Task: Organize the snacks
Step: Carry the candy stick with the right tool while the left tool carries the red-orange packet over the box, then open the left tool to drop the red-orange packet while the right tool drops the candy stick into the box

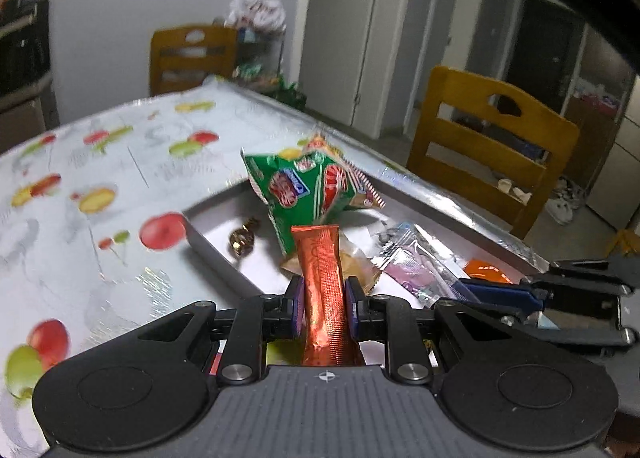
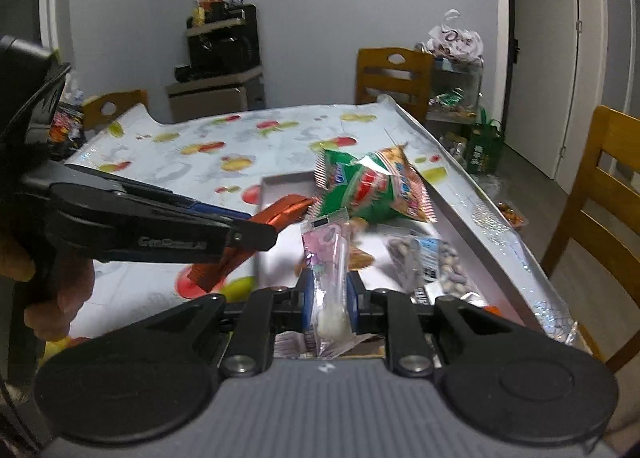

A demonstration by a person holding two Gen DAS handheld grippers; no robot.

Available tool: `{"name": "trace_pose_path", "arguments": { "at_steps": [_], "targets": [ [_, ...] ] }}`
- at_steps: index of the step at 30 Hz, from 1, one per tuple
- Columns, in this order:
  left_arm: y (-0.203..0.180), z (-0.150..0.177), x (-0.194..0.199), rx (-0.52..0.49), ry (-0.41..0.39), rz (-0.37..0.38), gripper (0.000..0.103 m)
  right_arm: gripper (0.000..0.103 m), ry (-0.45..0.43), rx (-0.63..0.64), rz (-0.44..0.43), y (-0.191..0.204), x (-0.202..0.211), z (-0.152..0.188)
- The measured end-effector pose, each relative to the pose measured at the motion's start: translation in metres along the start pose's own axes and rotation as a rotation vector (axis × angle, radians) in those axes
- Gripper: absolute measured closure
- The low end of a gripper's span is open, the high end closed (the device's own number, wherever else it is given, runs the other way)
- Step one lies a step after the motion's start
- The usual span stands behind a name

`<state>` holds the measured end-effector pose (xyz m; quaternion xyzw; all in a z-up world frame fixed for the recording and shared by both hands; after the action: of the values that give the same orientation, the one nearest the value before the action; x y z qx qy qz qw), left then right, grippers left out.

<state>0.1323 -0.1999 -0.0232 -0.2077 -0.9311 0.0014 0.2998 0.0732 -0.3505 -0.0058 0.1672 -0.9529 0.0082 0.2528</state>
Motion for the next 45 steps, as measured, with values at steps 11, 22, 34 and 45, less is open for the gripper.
{"name": "trace_pose_path", "arguments": {
  "at_steps": [11,22,34,45],
  "targets": [
    [0.002,-0.002,-0.03,0.115,0.006,-0.028,0.079,0.087,0.065,0.025,0.038,-0.012,-0.046,0.004],
    [0.0,-0.011,-0.043,0.089,-0.036,-0.057,0.079,0.086,0.062,-0.07,0.084,-0.035,-0.073,-0.006],
    [0.006,-0.002,-0.033,0.098,-0.04,-0.05,0.054,0.086,0.069,-0.075,0.1,-0.031,-0.072,-0.003],
    [0.005,-0.004,-0.022,0.085,-0.075,-0.035,0.038,0.069,0.076,-0.102,0.065,-0.026,-0.064,-0.004]
  ]
}}
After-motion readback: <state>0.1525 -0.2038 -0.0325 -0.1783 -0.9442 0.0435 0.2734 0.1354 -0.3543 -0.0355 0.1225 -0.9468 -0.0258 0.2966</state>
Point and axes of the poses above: each gripper's, at about its wrist camera, not at the fingertips, and x roughly against the way its jaws point, y to its left, z to its underside, the point moved 5 cm from there along -x, roughly the way its jaws point, and after that the axes turned 6 degrees about -y, right-handed, at the moved point
